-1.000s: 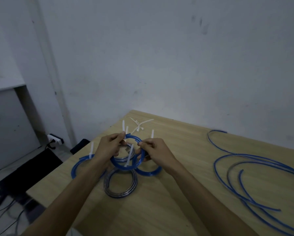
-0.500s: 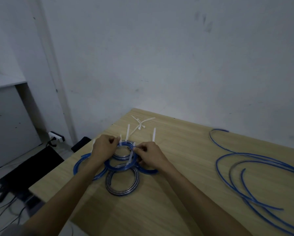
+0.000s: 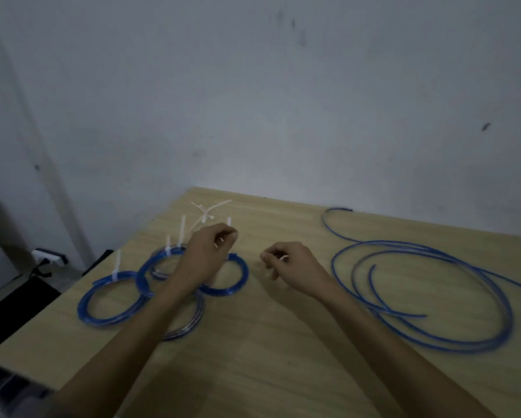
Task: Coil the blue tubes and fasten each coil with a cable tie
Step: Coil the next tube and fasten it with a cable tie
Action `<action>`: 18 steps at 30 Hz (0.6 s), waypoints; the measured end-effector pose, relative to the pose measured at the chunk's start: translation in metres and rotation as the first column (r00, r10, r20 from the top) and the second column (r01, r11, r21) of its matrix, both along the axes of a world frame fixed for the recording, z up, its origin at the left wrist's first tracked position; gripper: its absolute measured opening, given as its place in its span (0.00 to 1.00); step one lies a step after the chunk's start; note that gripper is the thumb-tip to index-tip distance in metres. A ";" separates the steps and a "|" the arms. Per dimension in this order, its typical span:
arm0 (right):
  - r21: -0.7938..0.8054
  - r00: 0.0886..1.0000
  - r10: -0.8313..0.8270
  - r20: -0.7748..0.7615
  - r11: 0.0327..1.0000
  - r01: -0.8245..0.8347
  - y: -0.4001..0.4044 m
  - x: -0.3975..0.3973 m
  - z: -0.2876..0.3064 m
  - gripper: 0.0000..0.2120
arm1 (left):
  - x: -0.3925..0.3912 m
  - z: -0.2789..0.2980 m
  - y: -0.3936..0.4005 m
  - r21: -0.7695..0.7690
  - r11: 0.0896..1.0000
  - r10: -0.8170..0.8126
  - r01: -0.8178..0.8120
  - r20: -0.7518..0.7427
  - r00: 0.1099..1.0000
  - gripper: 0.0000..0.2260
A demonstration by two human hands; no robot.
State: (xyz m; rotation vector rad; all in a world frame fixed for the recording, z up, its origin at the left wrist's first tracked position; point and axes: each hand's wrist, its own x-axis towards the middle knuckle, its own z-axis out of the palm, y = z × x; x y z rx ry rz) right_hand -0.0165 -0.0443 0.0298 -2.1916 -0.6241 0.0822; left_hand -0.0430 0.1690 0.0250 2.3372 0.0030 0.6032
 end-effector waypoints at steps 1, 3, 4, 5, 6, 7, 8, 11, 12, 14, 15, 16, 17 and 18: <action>-0.007 0.999 -0.027 0.026 1.000 0.027 -0.017 -0.001 -0.001 0.08 | 0.002 0.000 -0.017 -0.028 0.997 -0.072 0.071 -0.029 0.997 0.07; -0.016 0.995 -0.074 0.064 0.997 0.075 -0.050 -0.005 -0.003 0.07 | 0.007 -0.003 -0.049 -0.043 0.984 -0.176 0.174 -0.058 0.983 0.06; -0.018 0.993 -0.093 0.072 0.995 0.094 -0.066 -0.008 -0.005 0.07 | 0.009 -0.006 -0.065 -0.039 0.978 -0.209 0.207 -0.063 0.976 0.06; -0.014 0.991 -0.110 0.080 0.994 0.111 -0.080 -0.011 -0.006 0.06 | 0.011 -0.010 -0.080 -0.028 0.972 -0.233 0.232 -0.068 0.970 0.06; -0.006 0.987 -0.131 0.097 0.991 0.132 -0.093 -0.015 -0.008 0.06 | 0.012 -0.013 -0.095 -0.009 0.967 -0.253 0.253 -0.068 0.965 0.06; -0.001 0.979 -0.157 0.131 0.987 0.158 -0.106 -0.019 -0.012 0.05 | 0.013 -0.018 -0.108 0.018 0.961 -0.274 0.276 -0.073 0.959 0.07; -0.018 0.966 -0.181 0.183 0.982 0.187 -0.118 -0.024 -0.015 0.05 | 0.015 -0.023 -0.120 0.049 0.951 -0.301 0.305 -0.082 0.950 0.08; -0.175 0.891 -0.201 0.407 0.940 0.292 -0.146 -0.041 -0.030 0.07 | 0.020 -0.039 -0.148 0.141 0.888 -0.422 0.439 -0.134 0.897 0.13; -0.227 0.870 -0.182 0.459 0.922 0.313 -0.153 -0.044 -0.034 0.08 | 0.023 -0.044 -0.155 0.184 0.864 -0.450 0.469 -0.138 0.883 0.14; -0.322 0.859 -0.117 0.498 0.895 0.309 -0.162 -0.042 -0.040 0.08 | 0.027 -0.052 -0.166 0.254 0.844 -0.454 0.472 -0.127 0.882 0.12; -0.352 0.861 -0.093 0.501 0.887 0.300 -0.165 -0.039 -0.041 0.08 | 0.029 -0.054 -0.169 0.267 0.848 -0.443 0.458 -0.117 0.889 0.10; -0.369 0.859 -0.081 0.506 0.880 0.300 -0.166 -0.035 -0.041 0.09 | 0.031 -0.055 -0.172 0.272 0.852 -0.436 0.447 -0.103 0.894 0.08; -0.378 0.849 -0.074 0.523 0.872 0.309 -0.168 -0.032 -0.041 0.10 | 0.032 -0.056 -0.173 0.274 0.855 -0.433 0.440 -0.089 0.897 0.06; -0.382 0.831 -0.066 0.553 0.866 0.323 -0.169 -0.031 -0.041 0.09 | 0.033 -0.055 -0.174 0.271 0.858 -0.434 0.436 -0.072 0.898 0.05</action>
